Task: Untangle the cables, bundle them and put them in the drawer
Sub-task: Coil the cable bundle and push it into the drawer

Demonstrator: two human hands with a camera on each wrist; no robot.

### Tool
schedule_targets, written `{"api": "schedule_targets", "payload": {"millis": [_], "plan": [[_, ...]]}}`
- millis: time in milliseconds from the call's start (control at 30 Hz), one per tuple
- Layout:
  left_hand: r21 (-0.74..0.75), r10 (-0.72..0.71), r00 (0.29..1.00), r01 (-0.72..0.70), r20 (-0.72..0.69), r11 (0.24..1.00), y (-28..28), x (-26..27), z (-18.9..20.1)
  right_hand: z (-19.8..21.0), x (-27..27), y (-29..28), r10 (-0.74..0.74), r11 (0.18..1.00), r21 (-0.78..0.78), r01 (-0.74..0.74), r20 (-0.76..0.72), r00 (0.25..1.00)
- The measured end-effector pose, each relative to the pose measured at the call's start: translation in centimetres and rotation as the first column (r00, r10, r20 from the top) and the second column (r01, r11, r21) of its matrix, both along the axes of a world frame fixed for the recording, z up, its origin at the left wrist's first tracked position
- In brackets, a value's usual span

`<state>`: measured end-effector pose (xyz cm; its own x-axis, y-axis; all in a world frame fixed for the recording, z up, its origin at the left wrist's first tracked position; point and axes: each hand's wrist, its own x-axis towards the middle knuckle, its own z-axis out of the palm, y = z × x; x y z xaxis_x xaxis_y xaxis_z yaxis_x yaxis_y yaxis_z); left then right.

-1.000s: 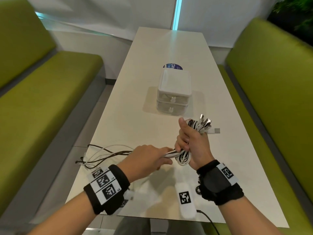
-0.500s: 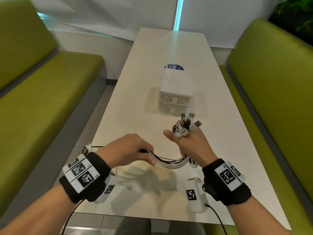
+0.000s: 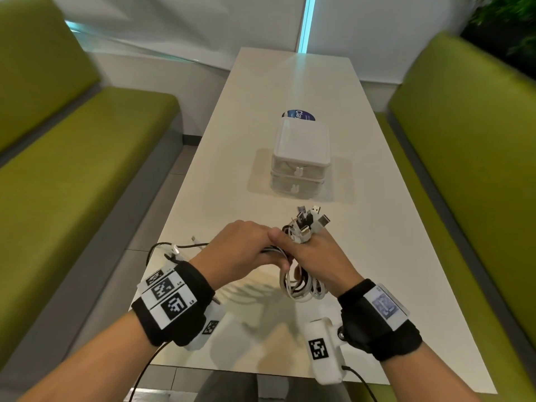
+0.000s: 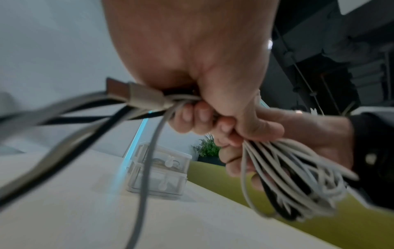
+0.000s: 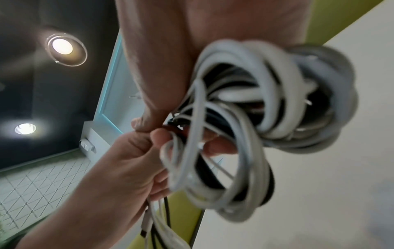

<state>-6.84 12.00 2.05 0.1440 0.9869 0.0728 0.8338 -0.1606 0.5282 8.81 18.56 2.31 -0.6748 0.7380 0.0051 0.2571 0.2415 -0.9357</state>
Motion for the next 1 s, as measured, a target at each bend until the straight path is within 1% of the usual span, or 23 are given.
{"api": "schedule_targets", "payload": {"millis": [100,200,233,300,367,433,500,600,667,733,767,867,933,1000], "plan": [[0.039,0.042,0.999,-0.043,0.028,0.998,0.2,0.5,-0.1,-0.3,-0.2,-0.1,-0.023,1.0,-0.005,0.023,-0.035,0.999],[0.028,0.028,0.999,-0.028,0.023,0.999,0.3,0.8,-0.4,-0.9,0.0,-0.1,-0.004,0.999,-0.055,0.002,-0.034,0.999],[0.032,0.028,0.999,-0.029,0.024,0.999,0.2,0.8,-0.6,-1.0,0.1,-0.1,0.032,0.997,-0.068,-0.034,-0.037,0.999],[0.065,0.054,0.998,-0.055,0.025,0.996,0.2,0.5,-1.0,-0.9,0.3,0.2,0.155,0.985,-0.077,-0.156,-0.016,0.988],[0.091,0.087,0.995,-0.09,0.043,0.992,0.2,0.3,-1.2,-0.5,0.3,0.4,0.265,0.957,-0.117,-0.266,-0.023,0.964],[0.048,0.113,0.988,-0.119,0.103,0.992,0.3,0.2,-0.8,-0.2,0.4,0.7,0.285,0.937,-0.195,-0.288,-0.048,0.957],[-0.021,0.11,0.982,-0.108,0.152,0.994,0.6,0.0,-0.3,0.2,0.3,0.8,0.289,0.924,-0.246,-0.292,-0.046,0.956],[-0.133,0.08,0.979,-0.055,0.189,0.99,0.8,-0.5,0.4,0.9,0.1,0.9,0.361,0.904,-0.251,-0.346,0.017,0.932],[-0.178,0.1,0.978,-0.067,0.186,0.982,0.8,-0.9,0.7,1.3,0.1,0.9,0.409,0.891,-0.246,-0.381,0.073,0.91],[-0.213,0.131,0.981,-0.099,0.143,0.972,0.9,-1.1,0.9,1.4,-0.1,0.7,0.426,0.896,-0.206,-0.393,0.151,0.892],[-0.229,0.129,0.984,-0.099,0.122,0.968,0.9,-1.2,0.9,1.2,-0.2,0.5,0.412,0.908,-0.166,-0.384,0.203,0.888],[-0.29,0.083,0.995,-0.066,0.047,0.955,0.9,-1.4,0.8,-0.1,-0.2,0.8,0.268,0.958,0.006,-0.287,0.341,0.901],[-0.363,0.038,0.998,-0.014,0.058,0.932,0.5,-1.7,0.7,-1.0,0.1,1.0,0.218,0.957,0.1,-0.274,0.379,0.9],[-0.371,-0.001,0.999,0.021,0.055,0.928,0.1,-1.8,0.7,-1.9,0.5,1.2,0.167,0.954,0.161,-0.254,0.418,0.893]]}}
